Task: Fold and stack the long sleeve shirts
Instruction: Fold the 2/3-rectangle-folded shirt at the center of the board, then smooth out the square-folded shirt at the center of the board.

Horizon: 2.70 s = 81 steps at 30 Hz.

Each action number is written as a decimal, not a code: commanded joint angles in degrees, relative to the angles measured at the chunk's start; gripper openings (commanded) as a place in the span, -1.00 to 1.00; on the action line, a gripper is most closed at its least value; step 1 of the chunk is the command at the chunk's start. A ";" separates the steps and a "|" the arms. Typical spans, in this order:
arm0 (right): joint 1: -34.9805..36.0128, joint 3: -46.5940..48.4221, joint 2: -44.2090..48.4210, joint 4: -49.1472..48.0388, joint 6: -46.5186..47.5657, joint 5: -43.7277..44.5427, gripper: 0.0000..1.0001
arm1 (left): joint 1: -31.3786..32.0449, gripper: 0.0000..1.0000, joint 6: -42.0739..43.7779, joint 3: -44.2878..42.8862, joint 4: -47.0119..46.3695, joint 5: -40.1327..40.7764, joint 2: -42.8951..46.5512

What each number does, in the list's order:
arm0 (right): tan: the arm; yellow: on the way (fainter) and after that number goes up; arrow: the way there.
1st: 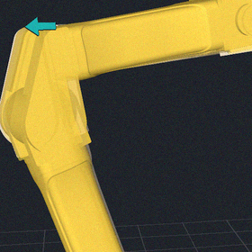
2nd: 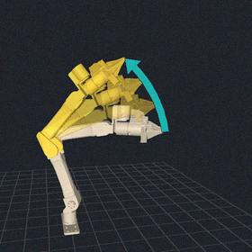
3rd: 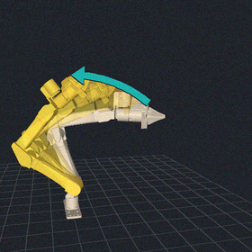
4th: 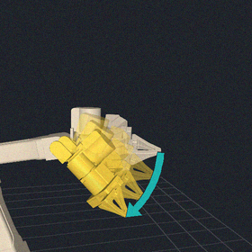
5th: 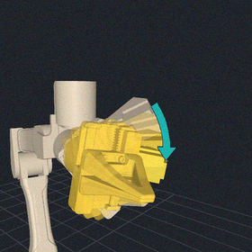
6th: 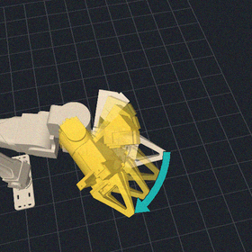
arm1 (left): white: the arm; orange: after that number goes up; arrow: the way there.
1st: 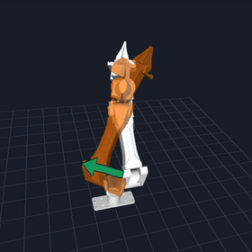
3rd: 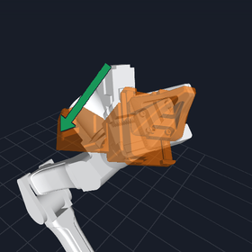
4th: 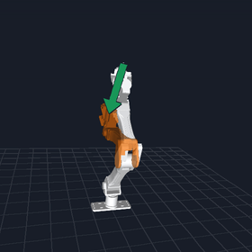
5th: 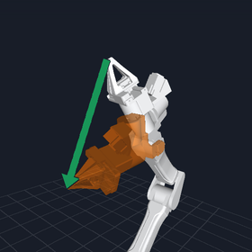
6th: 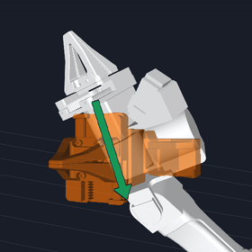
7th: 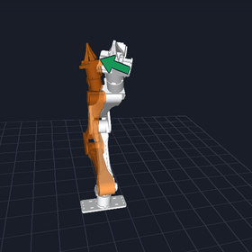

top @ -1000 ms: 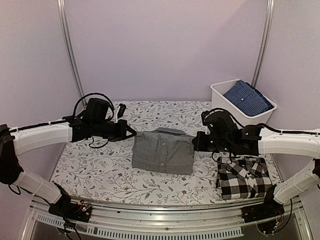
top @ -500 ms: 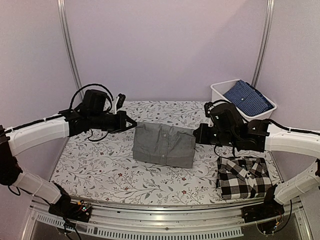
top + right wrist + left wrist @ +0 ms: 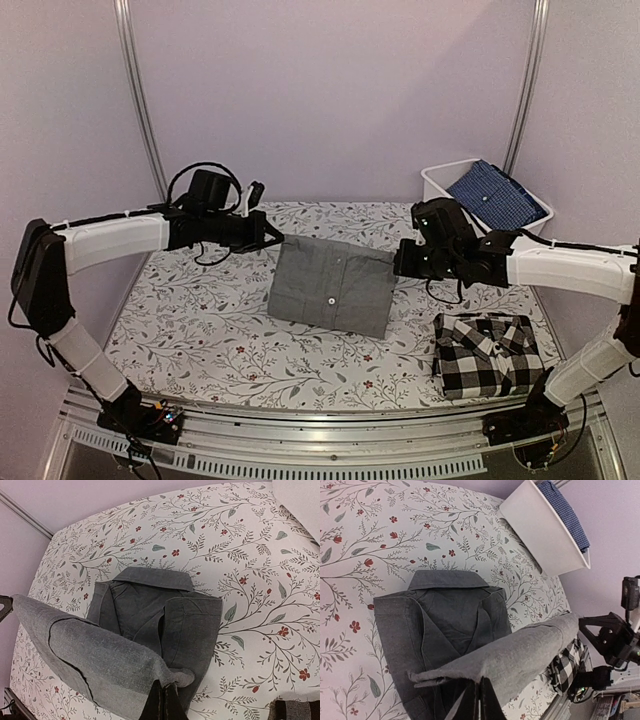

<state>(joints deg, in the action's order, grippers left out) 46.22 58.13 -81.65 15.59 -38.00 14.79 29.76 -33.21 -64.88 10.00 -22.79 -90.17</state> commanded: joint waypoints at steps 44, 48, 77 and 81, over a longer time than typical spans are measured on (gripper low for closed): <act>-9.36 27.53 -29.76 3.98 13.50 -11.11 -0.37 | -3.34 -0.62 0.51 -11.24 -4.60 1.20 -19.25; -9.28 29.98 -34.75 3.84 13.18 -12.93 -0.39 | -0.21 -0.79 -1.69 -8.17 -7.30 -1.19 -19.86; -11.78 45.66 -45.57 13.96 15.58 -18.03 -0.16 | 5.75 -1.00 -6.06 8.04 -15.07 0.50 -21.97; -6.94 41.04 -39.93 15.21 15.37 -13.67 -0.13 | 5.82 -1.00 -6.69 9.64 -15.06 1.40 -19.07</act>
<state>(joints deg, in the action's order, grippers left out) 34.20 102.32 -129.01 27.59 -22.98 -3.25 34.76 -39.05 -57.41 -5.61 -22.83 -112.55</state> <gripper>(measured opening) 0.430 0.002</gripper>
